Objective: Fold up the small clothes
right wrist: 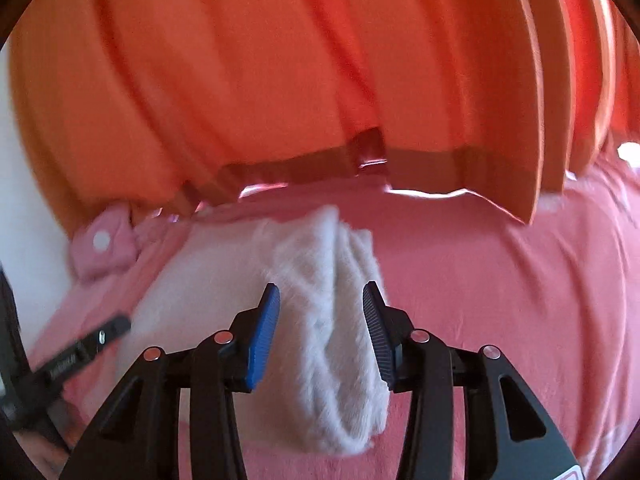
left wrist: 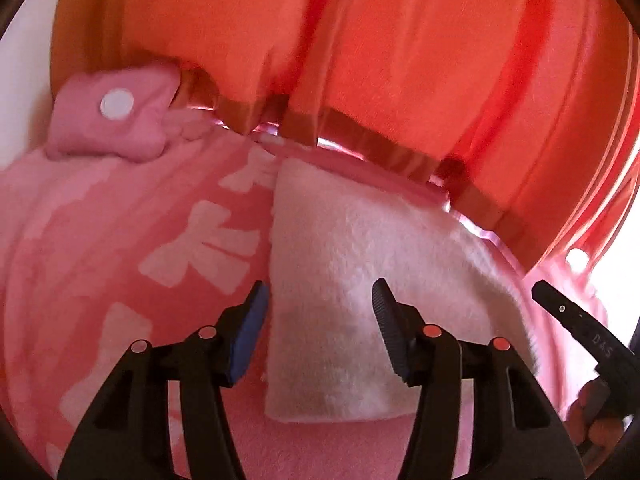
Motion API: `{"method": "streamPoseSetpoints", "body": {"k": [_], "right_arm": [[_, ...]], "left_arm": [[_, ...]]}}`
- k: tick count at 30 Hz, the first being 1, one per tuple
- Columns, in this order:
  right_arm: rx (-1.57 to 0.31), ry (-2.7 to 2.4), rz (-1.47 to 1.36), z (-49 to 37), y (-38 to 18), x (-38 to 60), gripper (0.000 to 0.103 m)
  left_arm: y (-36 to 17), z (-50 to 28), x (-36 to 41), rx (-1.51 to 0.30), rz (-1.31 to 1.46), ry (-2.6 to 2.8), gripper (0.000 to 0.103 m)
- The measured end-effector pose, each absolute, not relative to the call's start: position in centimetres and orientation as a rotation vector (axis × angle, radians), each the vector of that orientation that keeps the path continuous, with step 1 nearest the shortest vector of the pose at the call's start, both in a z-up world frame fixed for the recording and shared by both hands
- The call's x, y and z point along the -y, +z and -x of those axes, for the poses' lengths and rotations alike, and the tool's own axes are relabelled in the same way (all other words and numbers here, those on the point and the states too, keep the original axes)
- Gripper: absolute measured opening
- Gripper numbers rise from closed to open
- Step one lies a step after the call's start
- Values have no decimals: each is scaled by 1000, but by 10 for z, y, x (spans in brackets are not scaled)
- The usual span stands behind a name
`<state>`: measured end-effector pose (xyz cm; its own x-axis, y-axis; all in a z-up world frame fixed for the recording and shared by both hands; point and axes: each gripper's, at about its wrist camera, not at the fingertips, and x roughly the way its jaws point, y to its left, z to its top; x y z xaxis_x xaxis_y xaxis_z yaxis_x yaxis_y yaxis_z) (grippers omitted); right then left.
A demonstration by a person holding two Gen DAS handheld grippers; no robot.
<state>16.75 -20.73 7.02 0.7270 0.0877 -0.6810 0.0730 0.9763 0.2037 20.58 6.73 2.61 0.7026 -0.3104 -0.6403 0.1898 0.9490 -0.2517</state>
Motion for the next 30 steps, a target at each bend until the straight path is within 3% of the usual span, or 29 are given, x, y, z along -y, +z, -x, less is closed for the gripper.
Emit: {"method": "streamPoseSetpoints", "body": {"k": [2,5,12,15,17,20,21,23,30], "right_arm": [[-906,-47,-163,-183,37,204,34],[-869,-27,-235,-178,50,208,28],[-906,-80,-154,-176,36,198,28],[-834,-59,-189,-152,49,196,39],[-803,-74,-182,-134,49,194,66],[-766,-114,-151,-107,45,188,85],[-750,-128,-133,-96,44,186,87],[-733,-172,-72,-79,43,177,87],[-785,-182,27,-59,31,166,87]], "left_arm": [[13,-208,-58,-790,91,-243,54],[17,-202,-58,-783,86,-244,53],[18,-192,-58,-772,66,-244,54],[22,-180,-58,-761,54,-226,57],[24,-171,-58,-757,46,-215,64],[24,-152,-57,-740,8,-184,70],[22,-144,-58,-739,-10,-171,71],[19,-132,-60,-744,-17,-149,86],[9,-91,-59,-729,-35,-81,88]]}}
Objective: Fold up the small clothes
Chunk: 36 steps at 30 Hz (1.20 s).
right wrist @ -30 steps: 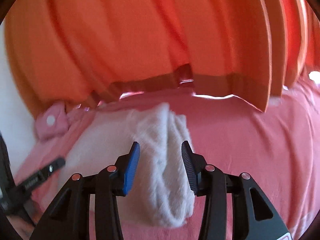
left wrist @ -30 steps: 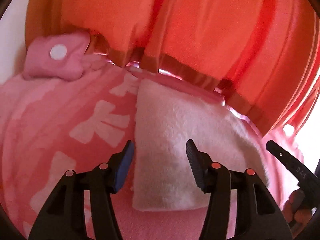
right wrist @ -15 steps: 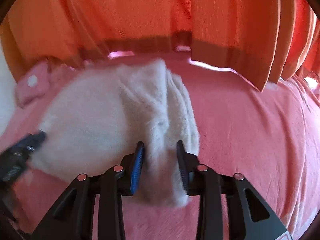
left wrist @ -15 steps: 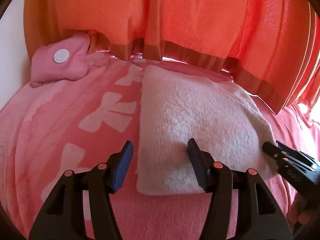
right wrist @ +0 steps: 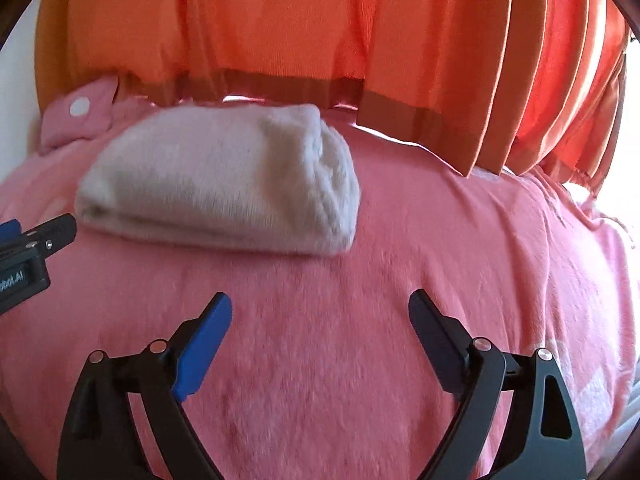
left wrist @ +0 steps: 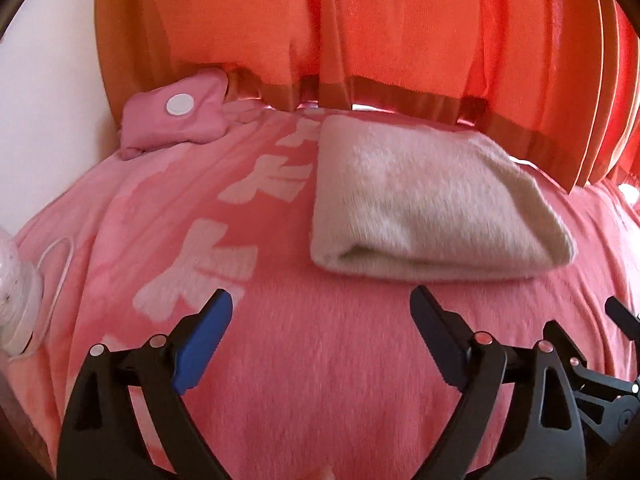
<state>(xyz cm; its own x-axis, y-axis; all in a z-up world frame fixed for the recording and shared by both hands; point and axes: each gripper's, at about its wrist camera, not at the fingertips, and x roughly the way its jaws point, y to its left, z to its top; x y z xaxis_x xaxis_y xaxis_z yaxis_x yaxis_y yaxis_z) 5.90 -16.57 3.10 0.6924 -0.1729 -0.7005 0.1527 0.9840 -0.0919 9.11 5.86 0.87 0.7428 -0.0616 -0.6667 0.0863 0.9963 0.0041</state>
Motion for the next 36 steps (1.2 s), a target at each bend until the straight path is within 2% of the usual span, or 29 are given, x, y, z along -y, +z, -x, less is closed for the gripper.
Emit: {"method": "streamPoseSetpoints", "body": {"k": [2,13,22,36], "right_arm": [[-782,-196,9,-53,29,166,92],[-860,-233,-169,-43,10,178,92],[-860,-246,-71,-47,6,161,92],[-872,-242,-77,-49,3,163,92]], "left_arm": [[3,-85,-54,-742,-46,-85,88],[-25,-65,-30,-775,-108,-77,90],[-32,-72,-38,-836,-70,-28,90],[-32,-71,-37,-838,-80,-19,89]]}}
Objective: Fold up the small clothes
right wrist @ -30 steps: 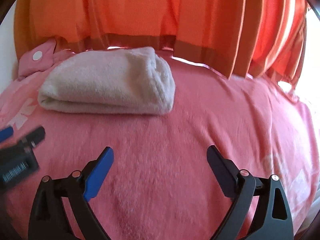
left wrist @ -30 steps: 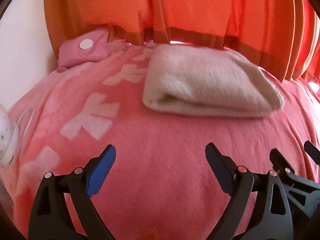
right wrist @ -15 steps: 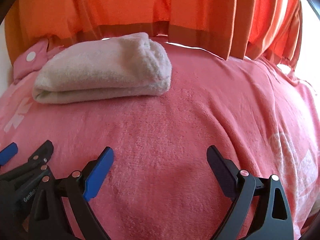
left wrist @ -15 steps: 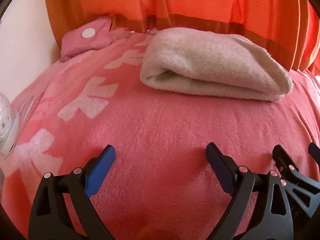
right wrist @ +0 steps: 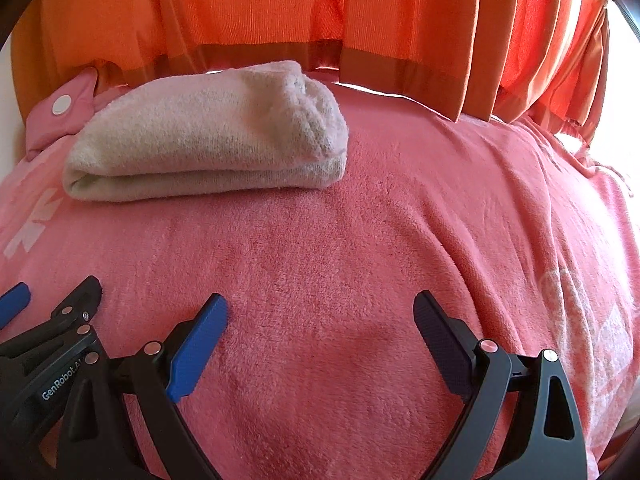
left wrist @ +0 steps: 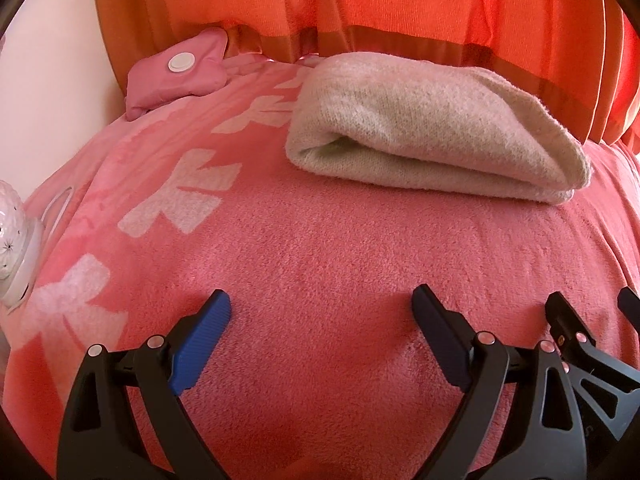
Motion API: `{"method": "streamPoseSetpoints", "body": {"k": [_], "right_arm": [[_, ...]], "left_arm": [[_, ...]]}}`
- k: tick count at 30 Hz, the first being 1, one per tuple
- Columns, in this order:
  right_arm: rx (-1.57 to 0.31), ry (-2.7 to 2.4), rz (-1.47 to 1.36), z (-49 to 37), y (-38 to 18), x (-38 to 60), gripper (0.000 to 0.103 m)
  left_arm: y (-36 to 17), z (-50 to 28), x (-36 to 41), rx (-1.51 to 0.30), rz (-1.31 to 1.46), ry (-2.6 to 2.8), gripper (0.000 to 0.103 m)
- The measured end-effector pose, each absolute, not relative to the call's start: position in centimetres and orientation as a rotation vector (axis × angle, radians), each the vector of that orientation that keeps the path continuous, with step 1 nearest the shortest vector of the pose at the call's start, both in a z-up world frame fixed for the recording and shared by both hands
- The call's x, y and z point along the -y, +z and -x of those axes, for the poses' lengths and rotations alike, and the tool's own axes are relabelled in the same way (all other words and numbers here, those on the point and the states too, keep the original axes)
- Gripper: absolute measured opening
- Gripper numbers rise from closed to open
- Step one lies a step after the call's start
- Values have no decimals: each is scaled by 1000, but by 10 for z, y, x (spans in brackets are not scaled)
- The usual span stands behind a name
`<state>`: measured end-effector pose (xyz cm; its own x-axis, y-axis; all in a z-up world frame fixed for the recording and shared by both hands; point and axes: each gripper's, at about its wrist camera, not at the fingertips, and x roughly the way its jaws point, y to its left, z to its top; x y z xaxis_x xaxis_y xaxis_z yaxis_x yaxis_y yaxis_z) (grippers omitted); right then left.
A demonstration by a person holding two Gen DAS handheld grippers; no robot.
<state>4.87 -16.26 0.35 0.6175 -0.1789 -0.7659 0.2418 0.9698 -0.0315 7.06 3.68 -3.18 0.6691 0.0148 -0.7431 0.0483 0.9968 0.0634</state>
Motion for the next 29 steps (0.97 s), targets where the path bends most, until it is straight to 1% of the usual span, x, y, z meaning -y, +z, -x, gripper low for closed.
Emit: {"method": "streamPoseSetpoints", "body": {"k": [23,26,29], "right_arm": [[-872,-251,-74,-48,2,162,92],[-872,-252,-73,-48,2,161,92],[-872,-253,-73,-47,2,161,92]], "left_arm": [[-30,-71,-37,-832,-110,-7,89],[-30,-70,-36,-827,-121,-13,86],[-30,-69,-36,-826,-124,-16,85]]}}
